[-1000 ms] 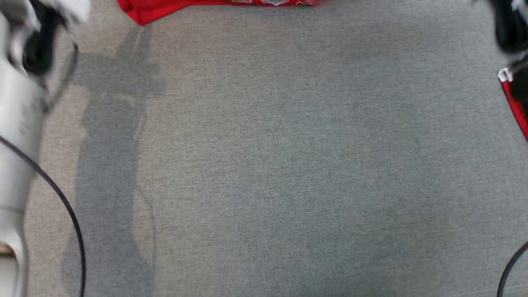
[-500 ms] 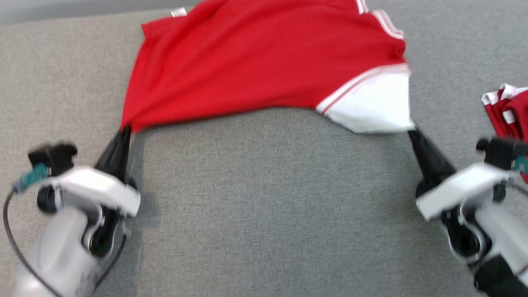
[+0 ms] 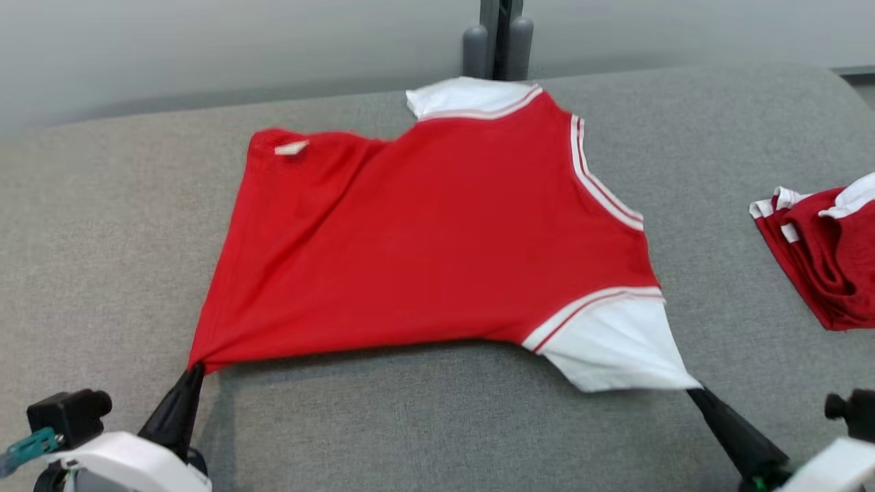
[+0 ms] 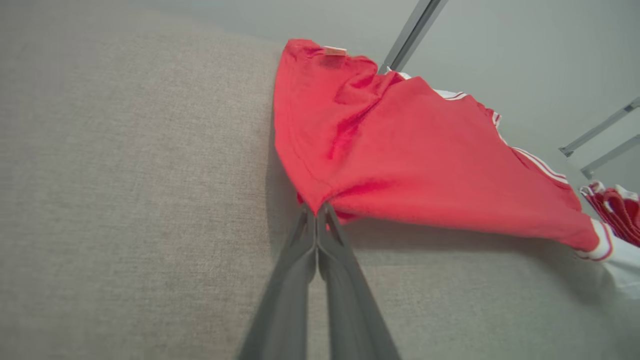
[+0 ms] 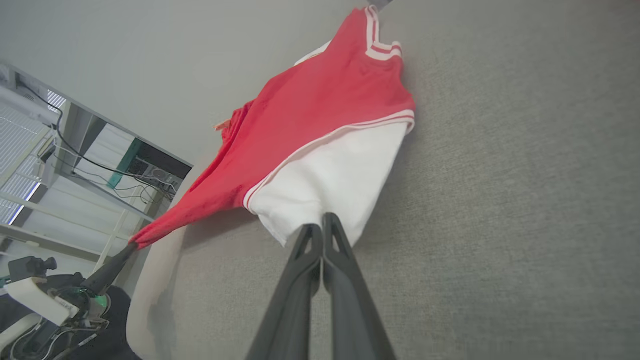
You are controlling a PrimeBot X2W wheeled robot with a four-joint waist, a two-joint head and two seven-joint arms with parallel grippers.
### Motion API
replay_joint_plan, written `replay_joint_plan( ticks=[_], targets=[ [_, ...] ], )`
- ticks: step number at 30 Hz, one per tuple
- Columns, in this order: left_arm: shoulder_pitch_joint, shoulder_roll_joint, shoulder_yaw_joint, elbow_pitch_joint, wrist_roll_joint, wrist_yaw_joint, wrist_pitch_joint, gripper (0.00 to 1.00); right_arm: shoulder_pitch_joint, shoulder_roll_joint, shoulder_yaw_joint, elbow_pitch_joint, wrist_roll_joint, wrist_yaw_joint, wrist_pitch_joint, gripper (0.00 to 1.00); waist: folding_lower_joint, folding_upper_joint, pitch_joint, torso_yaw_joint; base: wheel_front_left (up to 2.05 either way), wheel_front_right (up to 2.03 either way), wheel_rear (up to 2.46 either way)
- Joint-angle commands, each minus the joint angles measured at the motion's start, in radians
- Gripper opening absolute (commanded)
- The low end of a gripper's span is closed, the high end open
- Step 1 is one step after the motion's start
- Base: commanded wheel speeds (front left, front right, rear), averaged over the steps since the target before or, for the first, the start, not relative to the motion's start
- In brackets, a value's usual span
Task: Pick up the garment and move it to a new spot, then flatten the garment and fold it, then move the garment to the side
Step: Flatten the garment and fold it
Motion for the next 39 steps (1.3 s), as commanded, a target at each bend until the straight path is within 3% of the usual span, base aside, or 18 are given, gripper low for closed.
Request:
replay_joint_plan(
  ticks=[1,7,8,10,15,19,26,33,39],
  targets=[
    [0.05,0.034,0.016,-0.086,-0.015,0.04,0.019,0.0,0.059,-0.029,-0.029,-0.06,0.024,0.0,0.033,0.0,0.0,-0.0001,-0.024,-0.002,0.0,0.0,0.0],
    [0.219,0.136,0.045,-0.38,-0.031,0.179,0.091,0.0,0.261,-0.069,-0.158,-0.239,0.055,0.0,0.127,0.0,0.0,-0.0001,-0.054,-0.005,0.0,0.0,0.0],
    [0.27,0.163,0.049,-0.455,-0.031,0.223,0.109,0.0,0.326,-0.063,-0.208,-0.285,0.062,0.0,0.157,0.0,0.0,-0.0001,-0.059,-0.005,0.0,0.0,0.0],
    [0.317,0.186,0.053,-0.519,-0.034,0.266,0.128,0.0,0.402,-0.057,-0.255,-0.306,0.056,0.0,0.198,0.0,0.0,-0.0001,-0.061,-0.005,0.0,0.0,0.0],
    [0.41,0.23,0.055,-0.647,-0.042,0.336,0.165,0.0,0.533,0.005,-0.376,-0.329,0.022,0.0,0.324,0.0,0.0,-0.0001,-0.061,-0.004,0.0,0.0,0.0],
    [0.435,0.243,0.056,-0.688,-0.05,0.352,0.178,0.0,0.56,0.072,-0.435,-0.353,-0.018,0.0,0.4,0.0,0.0,-0.0001,-0.052,-0.001,0.0,0.0,0.0],
    [0.388,0.245,0.058,-0.687,-0.05,0.338,0.195,0.0,0.492,0.233,-0.543,-0.404,-0.154,0.0,0.627,0.0,0.0,-0.0001,-0.009,-0.007,0.0,0.0,0.0],
    [0.286,0.242,0.064,-0.661,-0.052,0.301,0.222,0.0,0.229,0.352,-0.604,-0.414,-0.24,0.0,0.858,0.0,0.0,-0.0001,0.063,-0.018,0.0,0.0,0.0],
    [0.201,0.231,0.068,-0.621,-0.052,0.273,0.234,0.0,-0.065,0.4,-0.632,-0.288,-0.273,0.0,0.977,0.0,0.0,-0.0001,0.139,-0.008,0.0,0.0,0.0]
  ],
)
